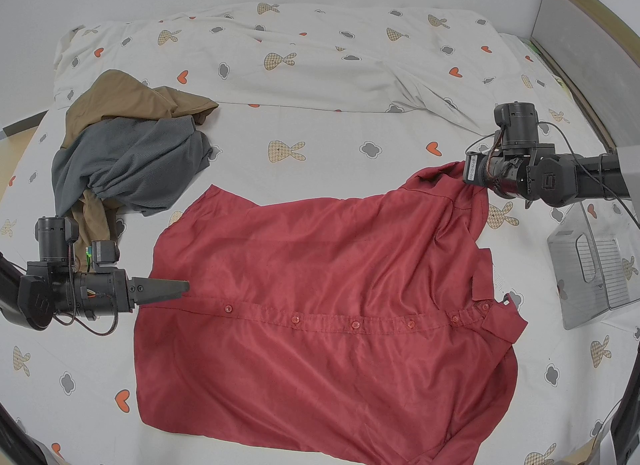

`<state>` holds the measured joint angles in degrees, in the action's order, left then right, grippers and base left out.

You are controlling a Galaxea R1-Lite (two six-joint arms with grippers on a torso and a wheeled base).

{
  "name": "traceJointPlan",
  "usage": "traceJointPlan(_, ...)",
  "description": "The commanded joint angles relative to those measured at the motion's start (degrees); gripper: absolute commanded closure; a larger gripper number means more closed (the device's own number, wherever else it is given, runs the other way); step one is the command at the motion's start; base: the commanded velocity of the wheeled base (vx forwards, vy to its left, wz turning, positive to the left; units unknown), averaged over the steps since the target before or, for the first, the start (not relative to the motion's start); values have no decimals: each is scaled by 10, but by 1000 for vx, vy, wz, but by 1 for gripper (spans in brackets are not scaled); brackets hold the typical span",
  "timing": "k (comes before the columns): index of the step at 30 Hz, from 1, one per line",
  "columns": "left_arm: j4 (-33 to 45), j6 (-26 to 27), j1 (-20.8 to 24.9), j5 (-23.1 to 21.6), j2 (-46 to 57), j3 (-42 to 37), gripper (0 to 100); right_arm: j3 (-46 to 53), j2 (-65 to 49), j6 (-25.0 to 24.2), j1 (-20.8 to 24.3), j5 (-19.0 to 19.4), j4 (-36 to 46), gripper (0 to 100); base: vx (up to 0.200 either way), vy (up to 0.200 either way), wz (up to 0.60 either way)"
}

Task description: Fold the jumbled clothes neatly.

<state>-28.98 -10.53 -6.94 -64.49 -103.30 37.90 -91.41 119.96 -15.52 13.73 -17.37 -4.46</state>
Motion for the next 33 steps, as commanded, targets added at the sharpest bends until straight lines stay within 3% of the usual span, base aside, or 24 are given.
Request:
traceJointPlan(1, 0, 0, 0, 0, 1, 0, 0, 4, -5, -1, 6, 0, 2, 100, 0, 0, 0)
traceJointPlan(7, 0, 0, 0, 0, 1, 0, 0, 18, -4, 9, 8, -1, 6, 100, 0, 0, 0)
traceJointPlan(8, 0, 0, 0, 0, 2, 0, 0, 18, -4, 17, 7, -4, 7, 0, 0, 0, 0)
traceJointPlan(13, 0, 0, 0, 0, 2, 0, 0, -19, 2, 20, 1, -45, 1, 0, 0, 0, 0)
traceJointPlan(19, 0, 0, 3, 0, 2, -1, 0, -142, 48, 20, 7, -45, 11, 0, 0, 0, 0)
traceJointPlan(27, 0, 0, 3, 0, 2, 0, 0, -135, 68, 25, 28, -34, 46, 0, 0, 0, 0)
traceJointPlan(33, 0, 0, 3, 0, 2, 0, 0, -94, 65, 87, 24, -35, 52, 0, 0, 0, 0)
